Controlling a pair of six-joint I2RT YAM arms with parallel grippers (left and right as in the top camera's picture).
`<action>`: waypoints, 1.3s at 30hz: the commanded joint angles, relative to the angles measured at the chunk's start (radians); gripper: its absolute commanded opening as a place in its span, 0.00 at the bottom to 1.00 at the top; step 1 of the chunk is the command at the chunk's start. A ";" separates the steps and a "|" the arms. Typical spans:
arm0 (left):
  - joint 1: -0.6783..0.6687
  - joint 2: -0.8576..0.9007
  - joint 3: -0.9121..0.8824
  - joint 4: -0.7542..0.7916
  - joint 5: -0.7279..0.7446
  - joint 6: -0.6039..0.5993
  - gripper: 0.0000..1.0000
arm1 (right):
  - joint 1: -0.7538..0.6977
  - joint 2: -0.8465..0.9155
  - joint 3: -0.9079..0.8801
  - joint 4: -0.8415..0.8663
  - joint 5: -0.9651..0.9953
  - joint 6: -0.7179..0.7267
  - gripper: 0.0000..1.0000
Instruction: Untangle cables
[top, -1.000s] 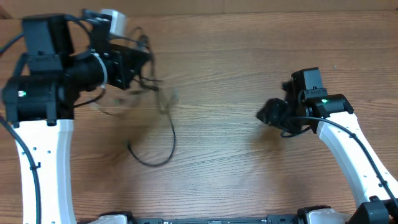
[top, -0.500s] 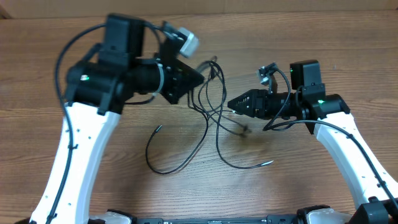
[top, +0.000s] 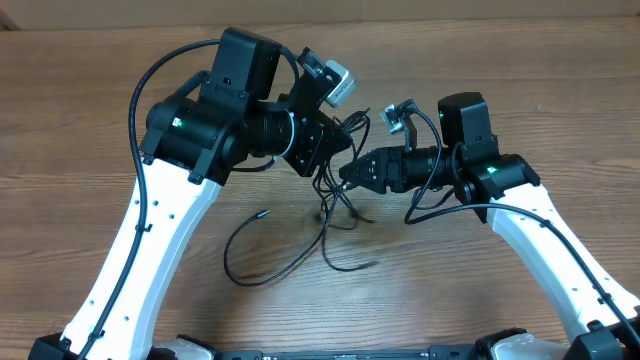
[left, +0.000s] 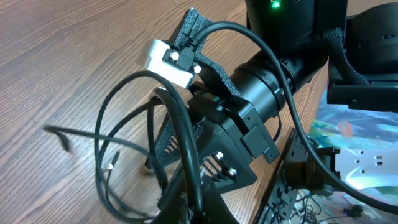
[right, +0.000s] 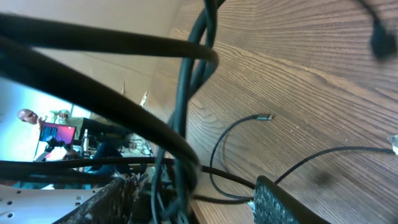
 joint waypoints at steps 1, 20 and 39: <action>-0.003 0.002 0.023 0.008 0.004 0.014 0.04 | 0.002 -0.001 0.001 0.007 -0.013 0.013 0.59; 0.044 -0.044 0.023 -0.004 -0.011 0.014 0.04 | -0.004 -0.001 0.000 -0.454 1.075 0.459 0.63; 0.521 -0.195 0.023 0.031 -0.038 -0.023 0.04 | -0.162 -0.001 0.000 -0.596 1.232 0.457 0.75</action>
